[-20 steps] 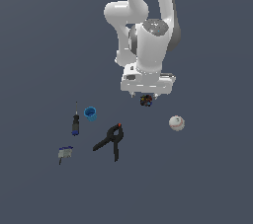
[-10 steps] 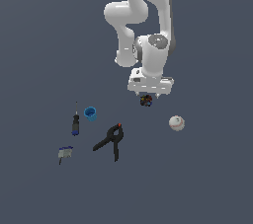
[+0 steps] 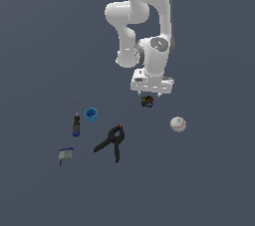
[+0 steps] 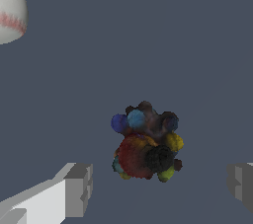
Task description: Pick up a designated object from a clutter of objects.
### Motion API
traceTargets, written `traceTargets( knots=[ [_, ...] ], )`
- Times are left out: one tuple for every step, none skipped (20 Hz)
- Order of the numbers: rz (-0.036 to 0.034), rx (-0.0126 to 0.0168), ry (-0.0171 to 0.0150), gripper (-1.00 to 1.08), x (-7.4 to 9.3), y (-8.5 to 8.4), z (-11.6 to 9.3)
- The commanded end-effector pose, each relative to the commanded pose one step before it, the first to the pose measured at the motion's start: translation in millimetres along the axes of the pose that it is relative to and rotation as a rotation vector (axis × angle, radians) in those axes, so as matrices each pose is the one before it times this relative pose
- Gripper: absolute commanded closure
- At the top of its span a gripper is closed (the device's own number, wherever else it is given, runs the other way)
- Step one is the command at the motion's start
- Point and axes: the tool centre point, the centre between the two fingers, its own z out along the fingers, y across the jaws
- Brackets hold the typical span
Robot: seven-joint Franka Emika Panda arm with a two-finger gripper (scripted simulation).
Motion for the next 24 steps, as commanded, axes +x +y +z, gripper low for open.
traceTargets(
  knots=[
    [0.00014, 0.00002, -0.00017, -0.92, -0.03, 0.04, 0.10],
    [0.00000, 0.00000, 0.00000, -0.92, -0.02, 0.00, 0.22],
    [0.00000, 0.00000, 0.00000, -0.92, -0.07, 0.00, 0.67],
    [0.00000, 0.00000, 0.00000, -0.92, -0.10, 0.00, 1.12],
    [0.00000, 0.00000, 0.00000, -0.92, -0.13, 0.00, 1.56],
    [0.00001, 0.00047, -0.00015, -0.92, -0.13, 0.03, 1.97],
    [0.00000, 0.00000, 0.00000, -0.92, -0.16, -0.01, 2.43],
    [0.00000, 0.00000, 0.00000, -0.92, -0.16, -0.02, 2.85],
    [0.00000, 0.00000, 0.00000, -0.92, -0.17, -0.02, 3.28],
    [0.00000, 0.00000, 0.00000, -0.92, -0.17, -0.02, 3.70],
    [0.00019, 0.00044, -0.00009, -0.92, -0.13, 0.09, 4.07],
    [0.00000, 0.00000, 0.00000, -0.92, -0.17, 0.00, 4.51],
    [0.00000, 0.00000, 0.00000, -0.92, -0.15, 0.01, 4.43],
    [0.00000, 0.00000, 0.00000, -0.92, -0.12, 0.02, 3.98],
    [0.00000, 0.00000, 0.00000, -0.92, -0.09, 0.02, 3.54],
    [0.00020, -0.00038, 0.00023, -0.92, -0.03, 0.08, 3.08],
    [0.00000, 0.00000, 0.00000, -0.92, -0.02, 0.00, 2.66],
    [0.00000, 0.00000, 0.00000, -0.92, 0.01, -0.02, 2.22],
    [0.00000, 0.00000, 0.00000, -0.92, 0.05, -0.05, 1.78],
    [0.00030, -0.00029, 0.00025, -0.92, 0.13, 0.02, 1.30],
    [0.00000, 0.00000, 0.00000, -0.92, 0.12, -0.11, 0.92],
    [0.00000, 0.00000, 0.00000, -0.92, 0.12, -0.11, 0.51],
    [0.00000, 0.00000, 0.00000, -0.92, 0.06, -0.06, 0.15],
    [0.00000, 0.00000, 0.00000, 1.08, 0.00, 0.00, 0.00]
  ],
)
